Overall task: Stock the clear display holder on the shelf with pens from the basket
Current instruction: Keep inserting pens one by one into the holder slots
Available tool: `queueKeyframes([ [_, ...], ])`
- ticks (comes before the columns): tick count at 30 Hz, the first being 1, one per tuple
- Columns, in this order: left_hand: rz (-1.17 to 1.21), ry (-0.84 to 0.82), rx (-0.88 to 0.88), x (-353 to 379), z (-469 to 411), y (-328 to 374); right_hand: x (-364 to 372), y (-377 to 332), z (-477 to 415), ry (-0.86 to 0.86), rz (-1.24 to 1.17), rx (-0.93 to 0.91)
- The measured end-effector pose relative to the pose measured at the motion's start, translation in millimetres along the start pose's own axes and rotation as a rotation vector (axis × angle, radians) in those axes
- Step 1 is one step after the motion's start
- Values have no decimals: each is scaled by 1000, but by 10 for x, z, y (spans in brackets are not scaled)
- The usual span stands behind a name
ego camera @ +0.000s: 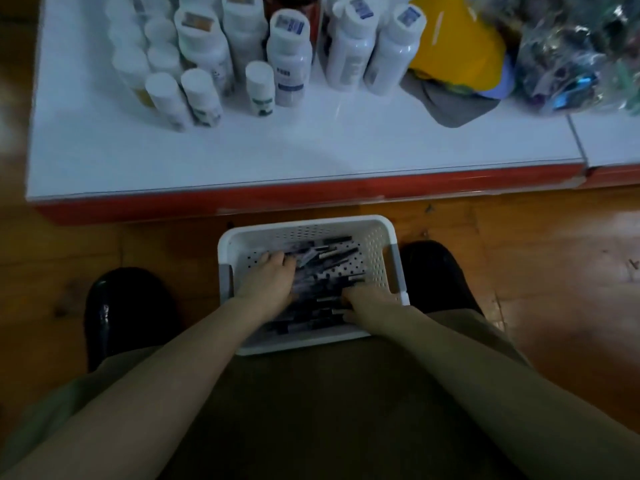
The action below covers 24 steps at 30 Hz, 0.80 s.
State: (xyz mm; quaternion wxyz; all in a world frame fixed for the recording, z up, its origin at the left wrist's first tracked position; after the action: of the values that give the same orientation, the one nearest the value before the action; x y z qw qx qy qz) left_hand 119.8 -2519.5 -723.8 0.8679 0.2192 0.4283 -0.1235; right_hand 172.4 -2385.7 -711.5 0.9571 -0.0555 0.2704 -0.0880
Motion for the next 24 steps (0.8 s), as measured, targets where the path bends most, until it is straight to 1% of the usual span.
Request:
queueKeyframes([
  [3, 47, -81, -20, 49, 42, -24, 40, -23, -35, -9, 49, -30],
  [6, 214, -99, -29, 41, 46, -15, 63, -23, -49, -32, 82, -44],
  [8, 292, -97, -42, -19, 54, -8, -23, -29, -8, -20, 49, -68],
  [13, 442, -137, -40, -243, 151, 71, -519, 81, 379, 135, -267, -154],
  [17, 600, -123, -25, -596, 413, 175, -904, 165, 895, 289, -468, -204],
  [21, 571, -90, 41, -1047, 774, 355, -1231, 175, 1446, 362, -598, -257],
  [24, 532, -6, 83, -1458, 1067, 466, -1495, 225, 1818, 410, -719, -265],
])
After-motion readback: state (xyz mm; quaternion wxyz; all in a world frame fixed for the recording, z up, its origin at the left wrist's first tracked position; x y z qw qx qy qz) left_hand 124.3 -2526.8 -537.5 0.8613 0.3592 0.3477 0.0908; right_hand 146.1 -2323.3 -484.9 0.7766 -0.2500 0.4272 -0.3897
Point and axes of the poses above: each hand's wrist, its own z-axis away from the middle knuckle, its own x-axis out of the palm, y = z × x, the point moved 7 cm from there along -z, towards the middle knuckle, and after that the axes turned 2 degrees about x, right-handed, at the moved point
